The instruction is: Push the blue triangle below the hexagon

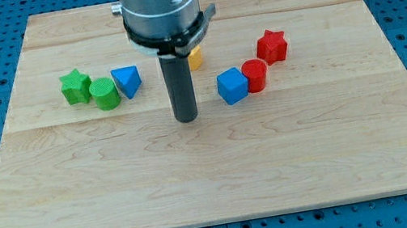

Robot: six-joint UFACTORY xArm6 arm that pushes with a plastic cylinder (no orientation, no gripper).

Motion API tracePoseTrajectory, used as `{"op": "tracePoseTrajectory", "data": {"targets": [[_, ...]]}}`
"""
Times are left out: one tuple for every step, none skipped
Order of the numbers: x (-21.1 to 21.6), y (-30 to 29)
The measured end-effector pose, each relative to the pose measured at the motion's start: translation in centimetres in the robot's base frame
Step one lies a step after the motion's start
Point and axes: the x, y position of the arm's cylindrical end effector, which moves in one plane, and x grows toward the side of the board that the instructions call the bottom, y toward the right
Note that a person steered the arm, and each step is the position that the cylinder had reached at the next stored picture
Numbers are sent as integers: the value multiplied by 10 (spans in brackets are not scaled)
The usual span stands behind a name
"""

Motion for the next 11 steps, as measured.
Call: {"op": "tracePoseTrajectory", "data": {"targets": [[-21, 28], [-29, 79], [-26, 78], [12, -22], [-1, -120], [-18, -214], [-44, -232], [-96, -232], [-120, -178], [-112, -90], [-77, -74]]}}
